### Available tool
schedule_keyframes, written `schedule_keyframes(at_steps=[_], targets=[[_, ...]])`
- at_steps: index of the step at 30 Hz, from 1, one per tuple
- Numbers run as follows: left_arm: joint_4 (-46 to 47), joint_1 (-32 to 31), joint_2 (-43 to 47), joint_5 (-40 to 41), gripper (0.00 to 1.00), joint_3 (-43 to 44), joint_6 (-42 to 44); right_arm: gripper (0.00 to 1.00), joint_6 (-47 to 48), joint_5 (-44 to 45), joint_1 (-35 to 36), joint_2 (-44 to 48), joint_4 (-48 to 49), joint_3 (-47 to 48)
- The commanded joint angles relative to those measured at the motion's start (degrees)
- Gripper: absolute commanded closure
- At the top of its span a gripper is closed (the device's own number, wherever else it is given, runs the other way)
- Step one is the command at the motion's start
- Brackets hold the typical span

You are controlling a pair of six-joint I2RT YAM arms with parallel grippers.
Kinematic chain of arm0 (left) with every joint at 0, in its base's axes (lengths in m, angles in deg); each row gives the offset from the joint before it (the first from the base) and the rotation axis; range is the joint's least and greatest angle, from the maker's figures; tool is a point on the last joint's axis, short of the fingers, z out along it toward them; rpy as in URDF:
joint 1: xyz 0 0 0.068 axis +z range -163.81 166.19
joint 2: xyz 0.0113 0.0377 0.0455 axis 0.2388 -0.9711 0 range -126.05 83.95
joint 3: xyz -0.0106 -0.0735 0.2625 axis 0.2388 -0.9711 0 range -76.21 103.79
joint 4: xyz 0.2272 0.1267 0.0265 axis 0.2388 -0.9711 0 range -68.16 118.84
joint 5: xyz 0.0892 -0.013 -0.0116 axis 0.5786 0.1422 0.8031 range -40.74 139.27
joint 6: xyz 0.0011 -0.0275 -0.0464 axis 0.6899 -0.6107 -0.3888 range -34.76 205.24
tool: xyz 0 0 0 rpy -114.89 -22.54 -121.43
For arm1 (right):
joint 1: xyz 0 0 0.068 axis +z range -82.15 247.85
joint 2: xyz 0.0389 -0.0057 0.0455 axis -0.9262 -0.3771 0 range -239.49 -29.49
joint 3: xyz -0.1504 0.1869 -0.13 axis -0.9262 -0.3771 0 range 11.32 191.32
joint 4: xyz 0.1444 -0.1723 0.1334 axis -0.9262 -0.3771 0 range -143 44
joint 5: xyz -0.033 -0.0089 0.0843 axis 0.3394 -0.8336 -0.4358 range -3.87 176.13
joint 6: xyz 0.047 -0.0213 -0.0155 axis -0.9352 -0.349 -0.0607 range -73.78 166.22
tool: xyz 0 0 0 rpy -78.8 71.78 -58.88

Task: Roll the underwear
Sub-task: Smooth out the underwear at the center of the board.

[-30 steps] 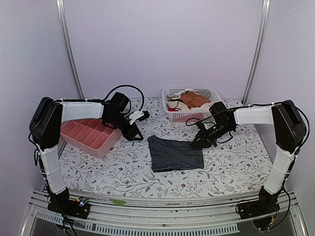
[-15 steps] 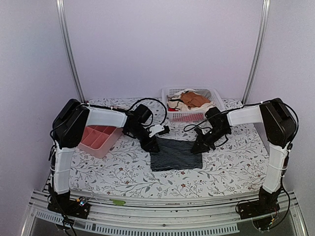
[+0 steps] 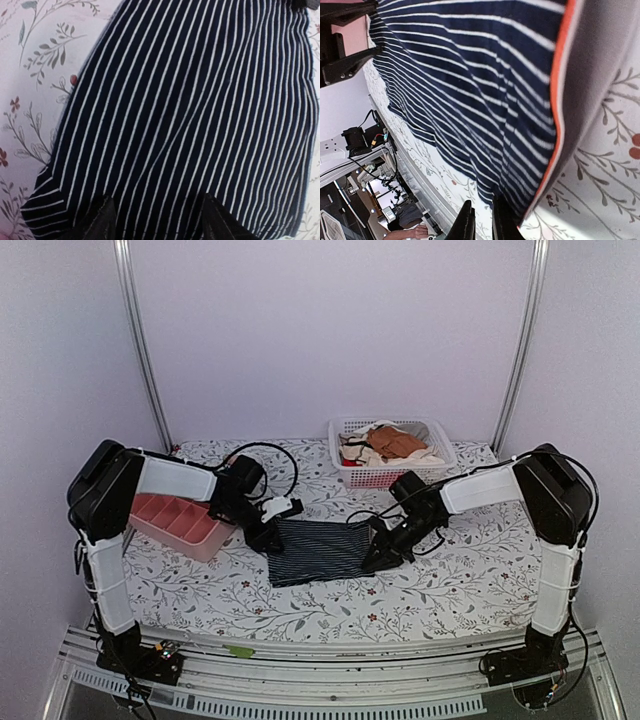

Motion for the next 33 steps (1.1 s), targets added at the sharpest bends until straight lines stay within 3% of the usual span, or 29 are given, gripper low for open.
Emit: schedule_keyframes(at_steps=[1, 7, 11, 21, 29, 33], targets=[[-2.5, 0.5, 5.7, -0.4, 0.38, -3.4, 0.8, 0.85, -3.0, -0.5, -0.6, 5.7, 1.6, 1.0], [1.6, 0.8, 15.0, -4.5, 0.35, -8.1, 2.3, 0.75, -3.3, 1.9, -1.2, 9.2, 0.0, -0.7], [3.9, 0.5, 18.1, -5.7, 0.35, -11.4, 2.4, 0.74, -3.4, 3.6, -1.9, 7.3, 0.0, -0.9], [5.5, 0.4, 16.7, -5.2, 0.37, -12.5, -0.3, 0.75, -3.7, -0.2, -2.8, -5.5, 5.2, 17.4], [5.7, 0.4, 15.0, -4.1, 0.38, -11.3, -0.6, 0.79, -8.4, -6.5, -8.5, -11.0, 18.5, 11.5], [5.4, 0.4, 13.9, -3.9, 0.38, -11.0, -0.8, 0.83, -9.6, -7.7, -9.5, -15.1, 20.0, 10.0]])
